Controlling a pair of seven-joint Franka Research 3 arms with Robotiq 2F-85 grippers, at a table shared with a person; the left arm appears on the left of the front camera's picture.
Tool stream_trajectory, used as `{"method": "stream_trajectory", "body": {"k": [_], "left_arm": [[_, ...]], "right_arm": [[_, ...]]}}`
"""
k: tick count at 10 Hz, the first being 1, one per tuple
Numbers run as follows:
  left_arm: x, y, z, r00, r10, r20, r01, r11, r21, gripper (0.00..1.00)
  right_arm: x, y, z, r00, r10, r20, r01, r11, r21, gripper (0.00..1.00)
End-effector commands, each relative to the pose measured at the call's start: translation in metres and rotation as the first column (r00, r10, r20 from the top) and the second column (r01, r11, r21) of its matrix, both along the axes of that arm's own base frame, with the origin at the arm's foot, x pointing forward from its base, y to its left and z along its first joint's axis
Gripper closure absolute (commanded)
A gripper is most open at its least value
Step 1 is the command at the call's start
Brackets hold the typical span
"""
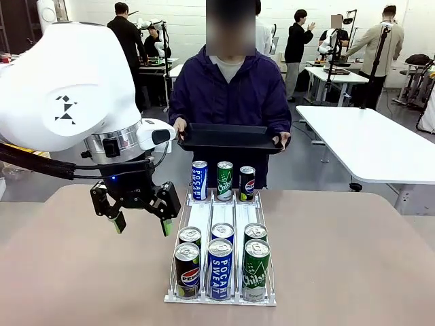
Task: Retrieve and hand over the desired beverage to the person.
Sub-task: Pick up a can of the same type that the person held from the Automatic Can Dispenser.
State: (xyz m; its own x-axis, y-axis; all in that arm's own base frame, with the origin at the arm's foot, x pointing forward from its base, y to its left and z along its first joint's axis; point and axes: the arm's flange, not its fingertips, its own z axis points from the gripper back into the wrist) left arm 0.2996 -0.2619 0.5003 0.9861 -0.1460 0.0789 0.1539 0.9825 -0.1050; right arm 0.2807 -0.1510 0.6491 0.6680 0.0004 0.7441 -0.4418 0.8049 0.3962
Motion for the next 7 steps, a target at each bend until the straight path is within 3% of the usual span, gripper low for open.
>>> {"method": "stream_trajectory", "body": {"k": [1, 4, 7], "left_arm": [[-0.002, 0.003, 0.003, 1.0, -0.014, 0.0, 0.014, 1.0, 0.006, 0.0], [0.0, 0.0, 0.0, 1.0, 0.0, 0.0, 0.0, 1.0, -0.002, 0.0], [0.007, -0.039, -0.027, 0.999, 0.035, 0.028, -0.038, 0.995, 0.092, 0.0]], "right_arm": [[0.002, -0.001, -0.001, 1.0, 0.021, 0.014, -0.022, 1.0, 0.02, 0.0], [0.002, -0.001, -0.001, 1.0, 0.021, 0.014, -0.022, 1.0, 0.02, 0.0], [0.002, -0.001, -0.001, 1.0, 0.021, 0.014, -0.022, 1.0, 0.02, 0.0]]}}
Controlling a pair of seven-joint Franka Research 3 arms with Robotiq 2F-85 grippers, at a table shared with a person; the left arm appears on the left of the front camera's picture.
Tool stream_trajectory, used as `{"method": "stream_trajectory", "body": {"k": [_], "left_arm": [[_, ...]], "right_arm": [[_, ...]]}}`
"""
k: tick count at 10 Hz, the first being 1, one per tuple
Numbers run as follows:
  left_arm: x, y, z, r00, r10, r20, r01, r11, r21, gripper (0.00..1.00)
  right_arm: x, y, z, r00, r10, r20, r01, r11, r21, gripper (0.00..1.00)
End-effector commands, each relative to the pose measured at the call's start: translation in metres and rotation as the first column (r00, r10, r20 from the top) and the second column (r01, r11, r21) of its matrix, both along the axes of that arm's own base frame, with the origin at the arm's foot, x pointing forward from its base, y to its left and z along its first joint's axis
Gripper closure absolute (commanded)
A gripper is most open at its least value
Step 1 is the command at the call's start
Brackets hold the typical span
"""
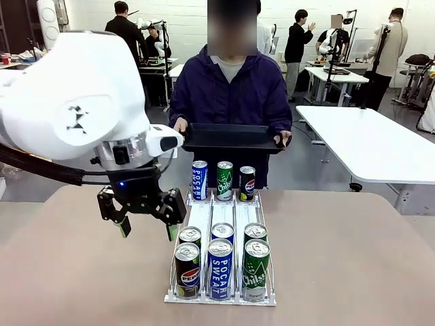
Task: Retrieve and hand over the desired beverage to the person.
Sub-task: Pick up a can of the same type that the person held from the Automatic Can Dispenser.
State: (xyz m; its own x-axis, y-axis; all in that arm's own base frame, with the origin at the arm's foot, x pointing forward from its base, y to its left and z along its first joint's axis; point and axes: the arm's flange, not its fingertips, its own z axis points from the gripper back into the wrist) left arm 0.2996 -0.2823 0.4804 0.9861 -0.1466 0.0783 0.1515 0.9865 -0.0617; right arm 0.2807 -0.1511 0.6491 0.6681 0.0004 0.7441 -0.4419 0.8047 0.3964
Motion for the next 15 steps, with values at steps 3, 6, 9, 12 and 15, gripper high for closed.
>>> {"method": "stream_trajectory", "body": {"k": [3, 6, 9, 12, 15], "left_arm": [[0.021, -0.042, -0.027, 0.994, 0.105, 0.024, -0.106, 0.993, 0.055, 0.0], [0.031, -0.055, -0.039, 0.991, 0.128, -0.026, -0.128, 0.992, 0.024, 0.0], [0.034, -0.061, -0.047, 0.992, 0.118, -0.036, -0.117, 0.992, 0.042, 0.0], [0.039, -0.062, -0.055, 0.995, 0.09, -0.042, -0.088, 0.995, 0.044, 0.0], [0.044, -0.064, -0.063, 0.996, 0.075, -0.04, -0.072, 0.996, 0.05, 0.0]], "right_arm": [[0.002, -0.001, -0.001, 1.0, 0.021, 0.014, -0.021, 1.0, 0.02, 0.0], [0.002, -0.001, -0.001, 1.0, 0.021, 0.014, -0.021, 1.0, 0.02, 0.0], [0.002, -0.001, -0.001, 1.0, 0.021, 0.014, -0.021, 1.0, 0.02, 0.0], [0.002, -0.001, -0.001, 1.0, 0.021, 0.014, -0.021, 1.0, 0.02, 0.0], [0.002, -0.001, -0.001, 1.0, 0.021, 0.014, -0.021, 1.0, 0.02, 0.0]]}}
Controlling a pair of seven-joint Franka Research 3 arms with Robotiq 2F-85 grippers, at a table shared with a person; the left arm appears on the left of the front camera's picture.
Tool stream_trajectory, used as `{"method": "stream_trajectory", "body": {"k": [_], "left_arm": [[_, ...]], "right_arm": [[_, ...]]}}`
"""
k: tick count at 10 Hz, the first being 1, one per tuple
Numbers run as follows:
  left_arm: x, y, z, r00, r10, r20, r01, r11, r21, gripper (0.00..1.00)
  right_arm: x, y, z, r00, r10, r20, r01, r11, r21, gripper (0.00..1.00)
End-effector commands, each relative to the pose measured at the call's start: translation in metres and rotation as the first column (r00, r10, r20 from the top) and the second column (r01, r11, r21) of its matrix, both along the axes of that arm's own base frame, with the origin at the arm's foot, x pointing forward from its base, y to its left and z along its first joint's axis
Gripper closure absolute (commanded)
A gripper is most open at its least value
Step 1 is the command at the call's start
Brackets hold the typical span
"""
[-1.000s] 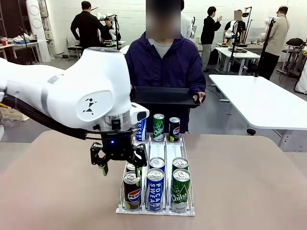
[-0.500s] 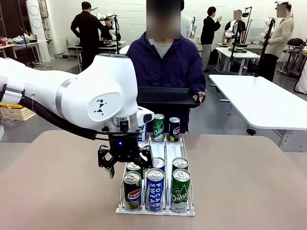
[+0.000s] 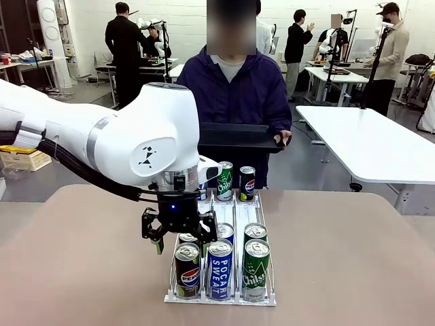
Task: Retrieve and hand over the desired beverage to the person.
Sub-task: Pick up a can of the same type that the person held from the Automatic Can Dispenser.
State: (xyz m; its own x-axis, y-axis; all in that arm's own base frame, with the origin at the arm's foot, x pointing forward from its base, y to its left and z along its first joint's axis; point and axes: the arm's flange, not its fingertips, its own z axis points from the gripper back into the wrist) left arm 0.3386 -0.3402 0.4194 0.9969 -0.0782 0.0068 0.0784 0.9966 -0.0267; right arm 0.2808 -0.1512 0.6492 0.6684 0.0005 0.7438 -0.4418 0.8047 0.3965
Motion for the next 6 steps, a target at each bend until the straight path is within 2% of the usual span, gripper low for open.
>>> {"method": "stream_trajectory", "body": {"k": [1, 6], "left_arm": [[0.0071, -0.0067, -0.0047, 1.0, 0.0, 0.024, 0.0, 1.0, 0.007, 0.0], [0.0091, -0.0057, -0.0054, 1.0, -0.009, 0.029, 0.009, 1.0, 0.003, 0.0]], "right_arm": [[0.0022, -0.0013, -0.0013, 1.0, 0.021, 0.015, -0.021, 1.0, 0.02, 0.0], [0.0022, -0.0013, -0.0013, 1.0, 0.021, 0.015, -0.021, 1.0, 0.02, 0.0]]}}
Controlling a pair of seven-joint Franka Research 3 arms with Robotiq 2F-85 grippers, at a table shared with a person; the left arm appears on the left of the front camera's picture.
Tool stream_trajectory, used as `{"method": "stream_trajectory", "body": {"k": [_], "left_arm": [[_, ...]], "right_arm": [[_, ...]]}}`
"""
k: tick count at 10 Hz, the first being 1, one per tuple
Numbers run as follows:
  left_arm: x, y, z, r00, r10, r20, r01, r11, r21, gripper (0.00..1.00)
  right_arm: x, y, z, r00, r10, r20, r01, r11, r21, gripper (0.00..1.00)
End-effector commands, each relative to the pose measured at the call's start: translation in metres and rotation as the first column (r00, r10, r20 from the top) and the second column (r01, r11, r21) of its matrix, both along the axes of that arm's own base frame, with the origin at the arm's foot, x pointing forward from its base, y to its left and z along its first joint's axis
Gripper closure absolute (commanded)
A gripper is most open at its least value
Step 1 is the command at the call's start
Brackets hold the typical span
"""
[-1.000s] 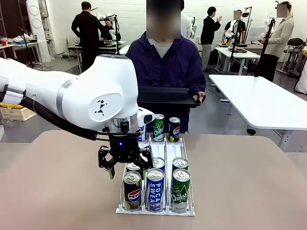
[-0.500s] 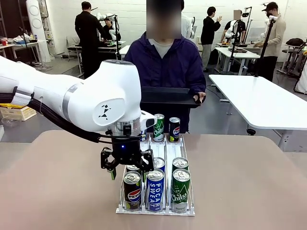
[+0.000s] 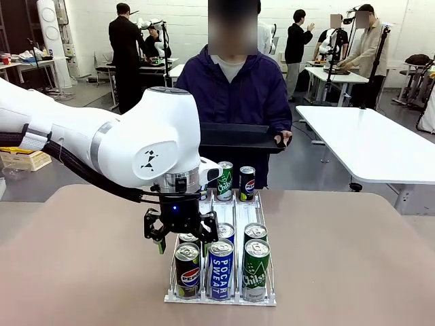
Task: Retrieve and hand over the desired beverage to the person.
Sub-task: Pick up a can of the same type that the person held from the Automatic Can Dispenser.
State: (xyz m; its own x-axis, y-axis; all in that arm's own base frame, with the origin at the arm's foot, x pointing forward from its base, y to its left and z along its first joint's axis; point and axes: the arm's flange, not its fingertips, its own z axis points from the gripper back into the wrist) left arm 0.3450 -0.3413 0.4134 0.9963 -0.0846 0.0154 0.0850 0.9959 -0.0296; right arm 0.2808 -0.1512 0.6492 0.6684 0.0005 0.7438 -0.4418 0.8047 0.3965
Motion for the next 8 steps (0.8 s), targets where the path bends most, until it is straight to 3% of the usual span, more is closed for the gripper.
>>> {"method": "stream_trajectory", "body": {"k": [1, 2, 3, 4, 6, 7, 8], "left_arm": [[0.0019, -0.0042, 0.0011, 1.0, -0.017, 0.022, 0.017, 1.0, 0.0, 0.1], [0.0017, -0.0037, 0.0018, 1.0, -0.02, 0.009, 0.02, 1.0, 0.016, 0.55], [0.0013, -0.0032, 0.0024, 1.0, -0.016, -0.002, 0.016, 1.0, 0.017, 0.65], [0.0012, -0.0026, 0.0036, 1.0, -0.005, -0.011, 0.005, 1.0, 0.02, 1.0], [0.0011, -0.002, 0.0058, 0.999, 0.015, -0.04, -0.014, 0.999, 0.034, 1.0], [0.0006, -0.0013, 0.0058, 0.998, 0.021, -0.055, -0.018, 0.999, 0.043, 0.91], [0.0008, -0.0009, 0.0057, 0.997, 0.025, -0.069, -0.021, 0.998, 0.051, 0.98]], "right_arm": [[0.0022, -0.0013, -0.0013, 1.0, 0.021, 0.015, -0.021, 1.0, 0.02, 0.0], [0.0022, -0.0013, -0.0013, 1.0, 0.021, 0.015, -0.021, 1.0, 0.02, 0.0], [0.0022, -0.0013, -0.0013, 1.0, 0.021, 0.015, -0.021, 1.0, 0.02, 0.0], [0.0022, -0.0013, -0.0013, 1.0, 0.021, 0.015, -0.021, 1.0, 0.02, 0.0], [0.0022, -0.0013, -0.0013, 1.0, 0.021, 0.015, -0.021, 1.0, 0.02, 0.0], [0.0022, -0.0013, -0.0013, 1.0, 0.021, 0.015, -0.021, 1.0, 0.02, 0.0], [0.0022, -0.0013, -0.0013, 1.0, 0.021, 0.015, -0.021, 1.0, 0.02, 0.0]]}}
